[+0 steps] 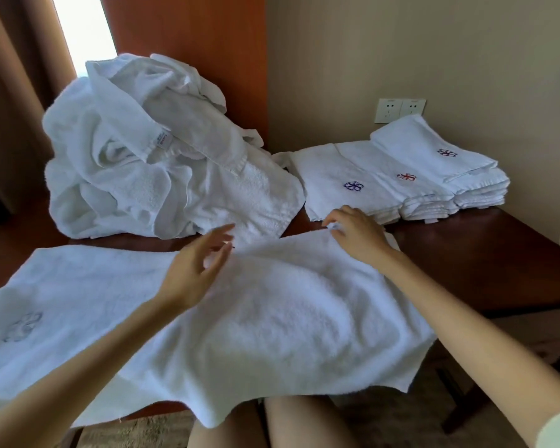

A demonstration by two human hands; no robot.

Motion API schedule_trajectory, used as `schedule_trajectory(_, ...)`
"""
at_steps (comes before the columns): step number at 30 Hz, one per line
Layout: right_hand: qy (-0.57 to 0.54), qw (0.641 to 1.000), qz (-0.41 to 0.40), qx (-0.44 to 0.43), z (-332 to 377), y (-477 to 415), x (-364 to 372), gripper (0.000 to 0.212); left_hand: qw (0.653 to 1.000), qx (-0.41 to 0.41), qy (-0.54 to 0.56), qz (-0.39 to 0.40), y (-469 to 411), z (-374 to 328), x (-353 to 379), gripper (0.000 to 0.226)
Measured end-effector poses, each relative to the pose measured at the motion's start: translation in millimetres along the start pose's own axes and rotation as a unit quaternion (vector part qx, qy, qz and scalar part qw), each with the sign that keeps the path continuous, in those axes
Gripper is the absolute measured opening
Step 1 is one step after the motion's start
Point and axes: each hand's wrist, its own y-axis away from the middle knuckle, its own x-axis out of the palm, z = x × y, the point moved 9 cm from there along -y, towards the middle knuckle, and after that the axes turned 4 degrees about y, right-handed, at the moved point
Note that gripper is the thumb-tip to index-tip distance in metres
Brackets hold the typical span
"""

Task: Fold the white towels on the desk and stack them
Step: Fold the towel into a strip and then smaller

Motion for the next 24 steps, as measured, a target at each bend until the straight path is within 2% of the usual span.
schedule_trajectory(2,-0.038,0.998,0.042,-0.022,23,3,24,0.026,0.995,-0.059,-0.082,-0.004,-6,30,-12,0.034)
schedule_trajectory(5,-0.008,0.993,0.109,-0.043,49,6,64,0.045,0.983,-0.107,-0.147,0.04,3,71,-22,0.033)
schedule_trajectory(7,-0.004,0.993,0.111,-0.036,51,3,75,0.051,0.981,-0.098,-0.15,0.067,9,85,-34,0.031)
schedule_trajectory(10,-0.021,0.995,0.089,-0.033,45,-8,73,0.048,0.984,-0.138,-0.114,0.023,7,104,-80,0.026)
schedule_trajectory(12,-0.014,0.997,0.069,-0.034,45,-16,66,0.045,0.976,-0.138,-0.167,0.025,8,116,-107,0.024)
schedule_trajectory(15,-0.05,0.994,0.047,-0.087,73,-25,57,0.046,0.969,-0.143,-0.19,0.06,21,132,-118,0.034)
schedule_trajectory(19,-0.073,0.977,0.051,-0.193,154,-29,70,0.039,0.979,-0.101,-0.178,0.022,34,121,-122,0.049)
schedule_trajectory(22,-0.087,0.973,0.083,-0.199,201,-40,90,0.034,0.98,-0.054,-0.19,0.025,43,116,-126,0.06)
schedule_trajectory(24,-0.094,0.975,0.08,-0.187,219,-48,98,0.024,0.976,-0.091,-0.191,0.059,58,130,-132,0.078)
